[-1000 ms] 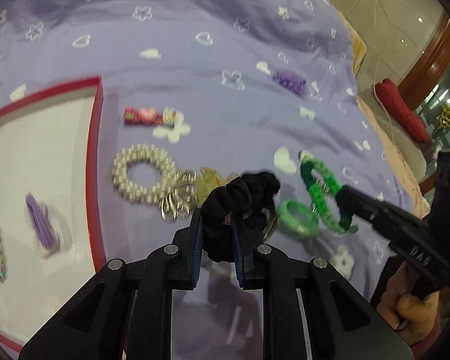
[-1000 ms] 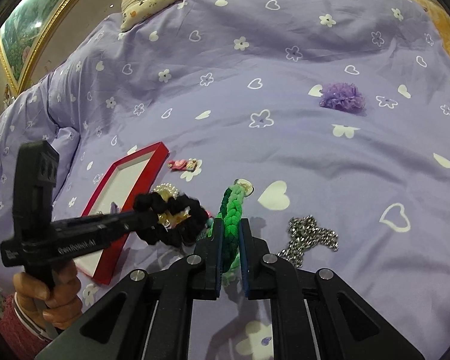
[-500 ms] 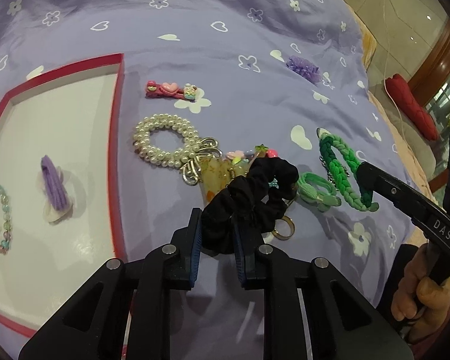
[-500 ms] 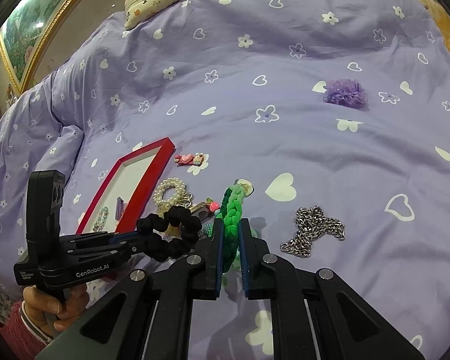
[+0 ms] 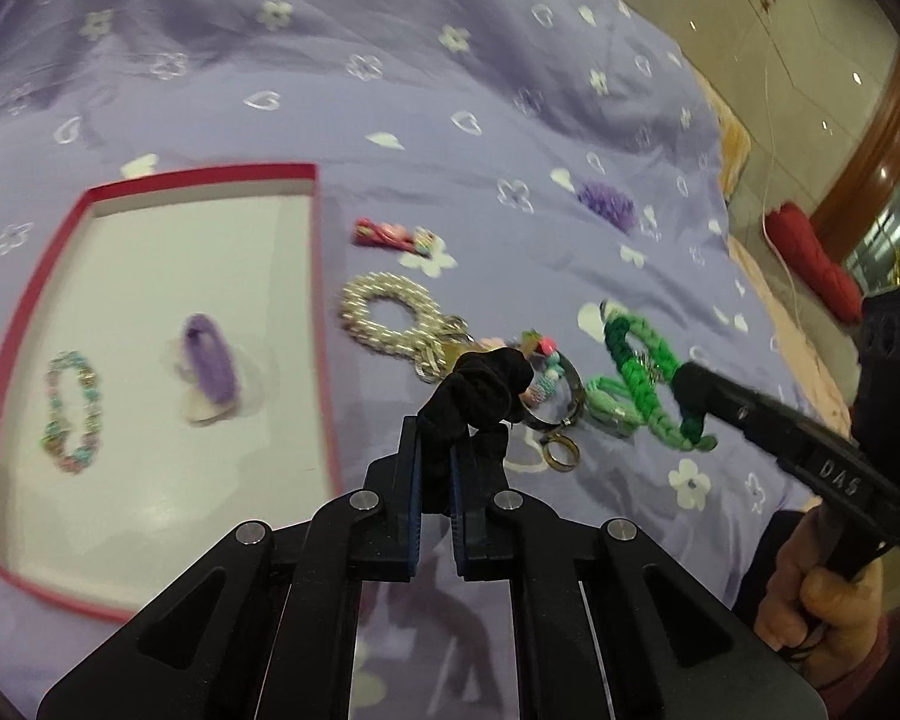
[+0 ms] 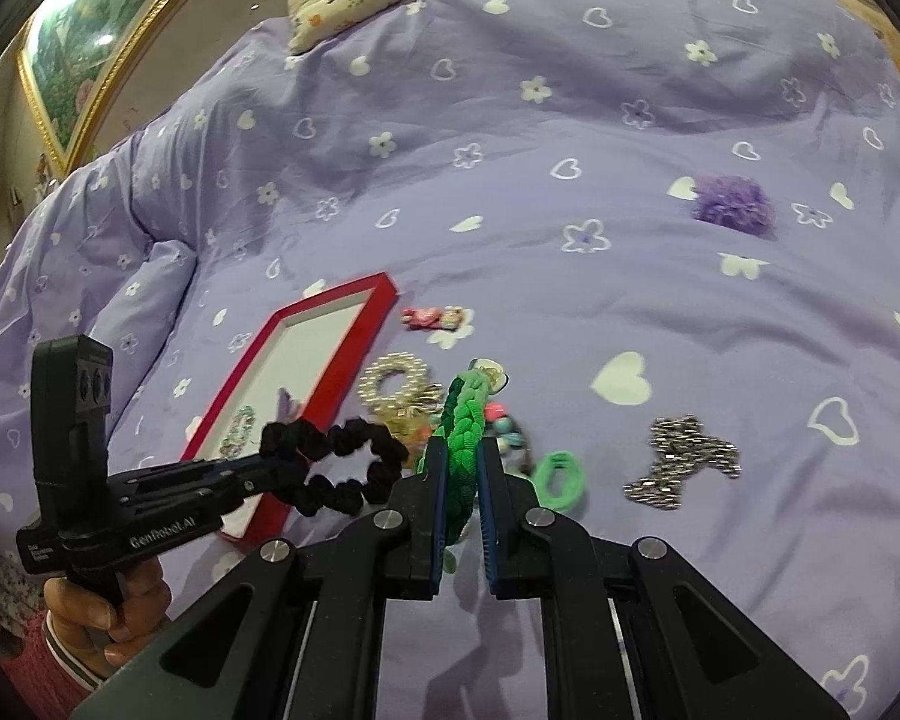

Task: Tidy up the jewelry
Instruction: 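Carry the scrunchie and green braided tie with both tools over the red tray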

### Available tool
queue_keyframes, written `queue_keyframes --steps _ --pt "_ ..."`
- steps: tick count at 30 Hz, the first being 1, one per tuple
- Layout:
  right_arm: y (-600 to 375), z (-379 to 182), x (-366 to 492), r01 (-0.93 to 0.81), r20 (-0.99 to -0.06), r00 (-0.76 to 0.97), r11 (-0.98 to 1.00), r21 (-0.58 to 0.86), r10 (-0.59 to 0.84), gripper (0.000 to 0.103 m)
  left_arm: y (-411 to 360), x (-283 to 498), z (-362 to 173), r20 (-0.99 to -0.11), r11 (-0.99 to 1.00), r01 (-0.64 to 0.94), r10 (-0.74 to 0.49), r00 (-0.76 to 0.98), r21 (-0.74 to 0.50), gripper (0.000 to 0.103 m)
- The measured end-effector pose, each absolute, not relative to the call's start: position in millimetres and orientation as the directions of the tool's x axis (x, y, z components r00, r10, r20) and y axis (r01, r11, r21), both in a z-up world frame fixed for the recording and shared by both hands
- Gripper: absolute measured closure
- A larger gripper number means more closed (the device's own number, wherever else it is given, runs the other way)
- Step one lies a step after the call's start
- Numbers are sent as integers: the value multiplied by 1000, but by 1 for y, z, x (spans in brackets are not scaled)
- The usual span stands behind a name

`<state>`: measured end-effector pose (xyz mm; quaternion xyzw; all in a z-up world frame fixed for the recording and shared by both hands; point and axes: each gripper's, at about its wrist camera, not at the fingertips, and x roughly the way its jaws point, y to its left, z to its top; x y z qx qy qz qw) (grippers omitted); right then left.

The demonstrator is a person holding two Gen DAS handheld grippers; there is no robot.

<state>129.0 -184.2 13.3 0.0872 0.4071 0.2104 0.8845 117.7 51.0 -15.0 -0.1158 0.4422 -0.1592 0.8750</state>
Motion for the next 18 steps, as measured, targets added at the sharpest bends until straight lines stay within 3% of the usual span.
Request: queue_keyframes --steps 18 --pt "-83 15 124 -486 -660 464 793 368 591 94 163 88 2 -688 917 -29 -278 670 -399 97"
